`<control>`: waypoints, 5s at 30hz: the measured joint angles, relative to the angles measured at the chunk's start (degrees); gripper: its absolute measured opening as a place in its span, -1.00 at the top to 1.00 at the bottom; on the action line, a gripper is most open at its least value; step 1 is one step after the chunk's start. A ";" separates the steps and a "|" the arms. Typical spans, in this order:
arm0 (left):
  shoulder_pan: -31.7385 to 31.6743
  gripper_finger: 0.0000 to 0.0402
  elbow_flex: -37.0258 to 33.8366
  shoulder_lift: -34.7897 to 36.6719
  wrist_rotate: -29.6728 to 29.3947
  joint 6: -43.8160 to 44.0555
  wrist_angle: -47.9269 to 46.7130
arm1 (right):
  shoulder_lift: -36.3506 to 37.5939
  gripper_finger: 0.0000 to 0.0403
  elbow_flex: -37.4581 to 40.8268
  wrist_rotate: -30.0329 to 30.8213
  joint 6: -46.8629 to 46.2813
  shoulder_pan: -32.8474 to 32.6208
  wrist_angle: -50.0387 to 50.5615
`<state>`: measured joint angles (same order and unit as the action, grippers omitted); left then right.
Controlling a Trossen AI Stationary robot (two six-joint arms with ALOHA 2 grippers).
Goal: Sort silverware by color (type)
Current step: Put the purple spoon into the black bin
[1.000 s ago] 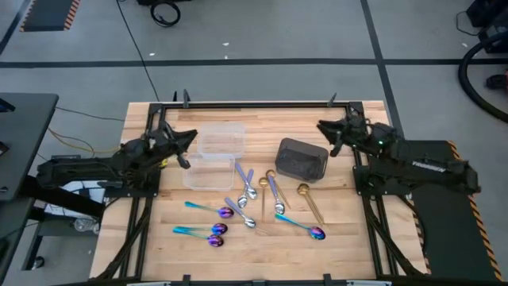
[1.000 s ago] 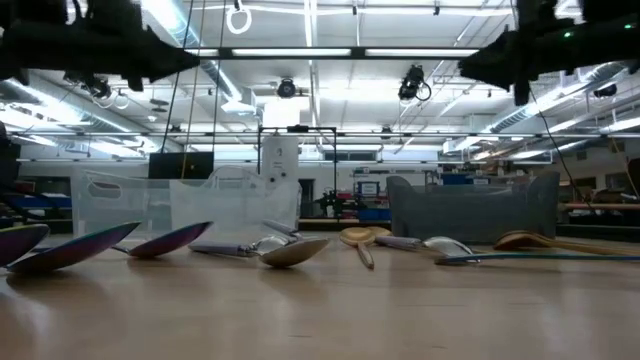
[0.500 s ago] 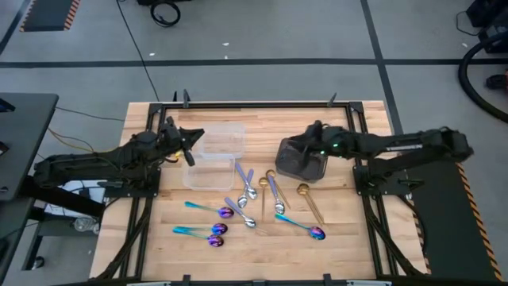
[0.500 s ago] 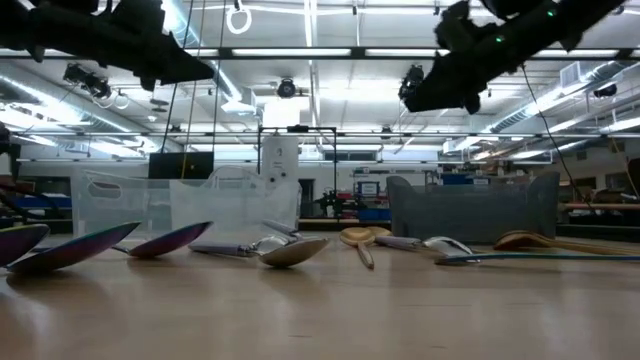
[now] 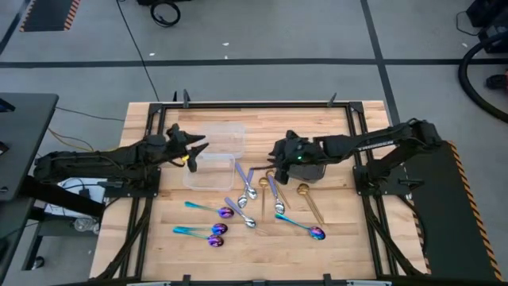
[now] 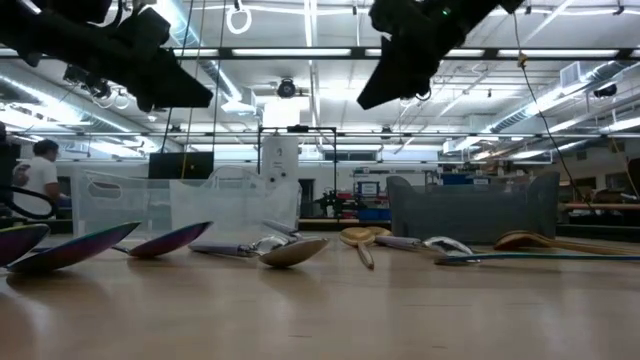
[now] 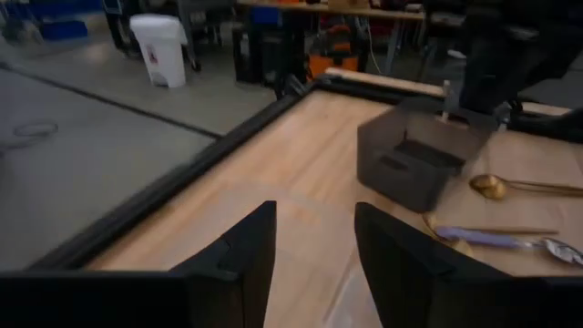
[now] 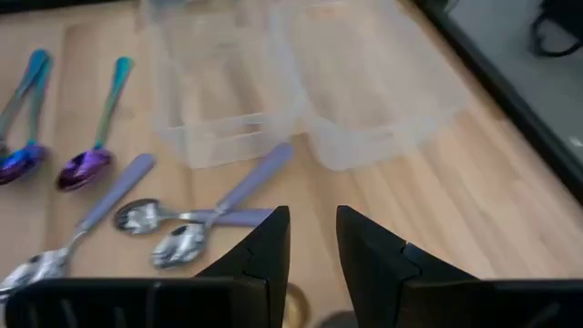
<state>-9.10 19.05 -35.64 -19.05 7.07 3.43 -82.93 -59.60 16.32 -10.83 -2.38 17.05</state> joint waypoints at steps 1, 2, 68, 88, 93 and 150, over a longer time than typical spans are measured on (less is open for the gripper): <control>0.38 0.20 0.00 0.00 -0.03 0.69 -0.38 | -1.05 0.49 -1.20 -0.58 -0.10 -0.32 0.72; 0.78 0.20 0.00 0.00 -0.03 1.65 -0.67 | -2.04 0.49 -2.24 -1.14 -0.11 -0.64 1.57; 20.76 0.20 -0.07 0.02 5.09 15.64 -6.46 | -22.45 0.16 -11.71 -24.32 -41.98 -20.16 36.64; 20.76 0.20 0.00 0.02 4.45 17.92 -9.57 | -28.52 0.19 -10.19 -28.20 -45.54 -24.41 32.22; 20.76 0.20 0.00 0.02 4.47 17.75 -9.88 | -29.13 0.20 -10.42 -28.94 -44.94 -24.71 32.89; 21.29 0.20 -14.69 10.91 2.17 17.55 3.86 | -14.31 0.88 -10.14 -26.58 -33.87 -13.65 38.44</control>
<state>12.19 4.36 -24.73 -16.88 24.62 7.29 -97.24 -69.73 -10.26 -44.71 -16.03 55.49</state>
